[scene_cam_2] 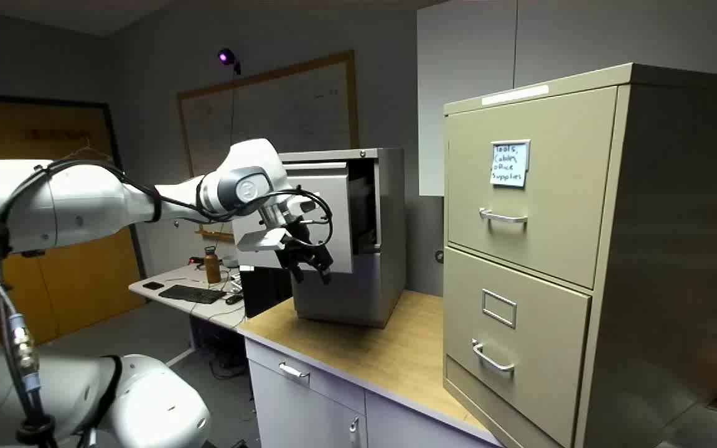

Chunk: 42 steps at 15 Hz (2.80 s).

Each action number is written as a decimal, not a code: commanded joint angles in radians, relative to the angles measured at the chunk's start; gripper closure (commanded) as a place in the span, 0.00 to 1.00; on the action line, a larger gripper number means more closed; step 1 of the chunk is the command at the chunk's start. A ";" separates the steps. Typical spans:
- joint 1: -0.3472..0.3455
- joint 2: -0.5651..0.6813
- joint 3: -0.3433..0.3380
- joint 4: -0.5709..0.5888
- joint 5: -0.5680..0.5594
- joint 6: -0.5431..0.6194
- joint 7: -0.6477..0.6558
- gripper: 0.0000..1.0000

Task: Close the top drawer

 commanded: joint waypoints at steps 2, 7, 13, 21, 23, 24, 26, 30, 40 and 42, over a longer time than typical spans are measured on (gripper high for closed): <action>0.011 0.000 -0.007 0.003 -0.007 -0.003 0.007 0.00; 0.011 -0.001 -0.007 0.003 -0.007 -0.003 0.007 0.00; 0.011 0.005 -0.003 0.008 -0.006 -0.001 0.013 0.00; 0.043 0.032 0.039 0.073 0.002 0.098 0.026 0.00; 0.056 0.043 0.057 0.107 0.009 0.133 0.034 0.25; 0.062 0.050 0.066 0.122 0.010 0.155 0.038 0.33; 0.073 0.063 0.085 0.155 0.009 0.192 0.046 0.48; 0.096 0.100 0.111 0.221 0.015 0.268 0.051 0.80; 0.159 0.273 0.128 0.401 0.087 0.359 0.049 0.94; 0.170 0.322 0.136 0.450 0.100 0.362 0.049 0.93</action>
